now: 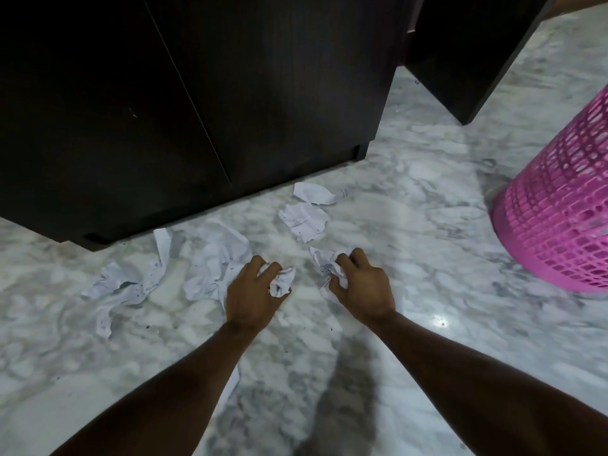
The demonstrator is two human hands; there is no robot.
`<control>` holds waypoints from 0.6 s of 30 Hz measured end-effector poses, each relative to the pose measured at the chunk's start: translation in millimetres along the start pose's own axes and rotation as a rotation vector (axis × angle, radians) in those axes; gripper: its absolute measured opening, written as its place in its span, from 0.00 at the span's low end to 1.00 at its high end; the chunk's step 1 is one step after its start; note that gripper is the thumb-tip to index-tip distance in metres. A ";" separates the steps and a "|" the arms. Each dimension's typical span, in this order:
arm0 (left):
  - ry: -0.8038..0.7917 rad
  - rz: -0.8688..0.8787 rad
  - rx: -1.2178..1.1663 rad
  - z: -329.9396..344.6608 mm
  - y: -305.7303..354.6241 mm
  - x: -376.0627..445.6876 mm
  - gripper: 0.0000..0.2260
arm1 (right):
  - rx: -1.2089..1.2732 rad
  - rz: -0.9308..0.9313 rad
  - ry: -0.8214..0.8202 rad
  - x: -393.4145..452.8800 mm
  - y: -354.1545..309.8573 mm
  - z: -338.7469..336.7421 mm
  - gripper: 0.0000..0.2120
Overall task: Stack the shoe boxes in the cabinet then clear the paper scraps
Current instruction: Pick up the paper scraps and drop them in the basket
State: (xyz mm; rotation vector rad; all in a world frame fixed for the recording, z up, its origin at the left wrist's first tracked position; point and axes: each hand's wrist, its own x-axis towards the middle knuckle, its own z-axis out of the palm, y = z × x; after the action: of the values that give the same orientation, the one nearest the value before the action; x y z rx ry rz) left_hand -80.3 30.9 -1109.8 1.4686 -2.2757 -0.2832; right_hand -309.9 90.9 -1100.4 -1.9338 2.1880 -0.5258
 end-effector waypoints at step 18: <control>0.181 0.123 -0.532 -99.7 190.2 90.8 0.12 | 0.245 0.084 0.346 19.6 16.0 -173.0 0.11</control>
State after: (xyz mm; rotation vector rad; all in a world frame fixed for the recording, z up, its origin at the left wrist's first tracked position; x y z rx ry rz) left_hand -224.2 34.4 -926.4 1.0316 -1.9343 -0.6335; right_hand -389.3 98.4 -944.7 -1.7187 2.2541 -1.1287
